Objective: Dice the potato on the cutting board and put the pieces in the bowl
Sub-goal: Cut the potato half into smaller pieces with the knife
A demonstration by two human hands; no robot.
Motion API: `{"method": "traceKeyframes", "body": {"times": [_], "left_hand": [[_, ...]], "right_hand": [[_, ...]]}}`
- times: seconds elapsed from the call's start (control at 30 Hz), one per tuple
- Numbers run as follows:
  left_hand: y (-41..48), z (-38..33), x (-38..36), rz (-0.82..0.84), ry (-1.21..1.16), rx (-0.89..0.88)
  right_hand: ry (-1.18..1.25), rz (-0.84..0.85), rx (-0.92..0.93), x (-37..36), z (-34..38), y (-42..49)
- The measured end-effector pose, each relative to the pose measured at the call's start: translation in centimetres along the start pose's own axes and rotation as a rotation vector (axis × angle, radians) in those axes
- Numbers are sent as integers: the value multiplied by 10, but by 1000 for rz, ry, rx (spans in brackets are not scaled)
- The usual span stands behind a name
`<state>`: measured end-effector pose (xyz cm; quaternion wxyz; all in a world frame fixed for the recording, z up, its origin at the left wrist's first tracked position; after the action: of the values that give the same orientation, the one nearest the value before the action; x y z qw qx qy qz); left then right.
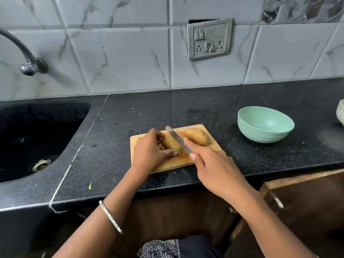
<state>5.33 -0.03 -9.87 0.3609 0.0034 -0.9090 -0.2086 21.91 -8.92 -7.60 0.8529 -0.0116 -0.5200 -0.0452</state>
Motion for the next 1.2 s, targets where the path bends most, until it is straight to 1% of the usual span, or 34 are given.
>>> {"method": "traceKeyframes", "body": {"times": [0.17,0.3,0.6,0.73,0.97,1.2], "left_hand": [[-6,3,3,-69,-38,11],[-7,2,6,-68,-5,17],[-4,-2,7,-61,37,-5],[-3,-4,8,-77,62,-16],[-3,1,7,-83,-10,16],[-3,-2,7,-101,-1,5]], "right_hand": [[6,10,24,-16,11,10],[-19,-20,42,-17,14,10],[-173,-98,36,-21,35,15],[-159,-94,41,-27,38,24],[-135,-76,51,-28,23,5],[-154,-7,12,-35,34,33]]}}
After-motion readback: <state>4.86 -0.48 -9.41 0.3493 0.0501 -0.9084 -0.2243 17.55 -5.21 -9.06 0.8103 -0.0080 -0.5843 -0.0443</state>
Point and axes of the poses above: each hand's wrist, its own y-axis towards the middle knuckle, its own x-axis out of the back of the hand, z = x × y, the point moved 10 cm from there along y, towards the middle knuckle, and after that the axes turned 12 degrees about -x, right-handed, at the moved point
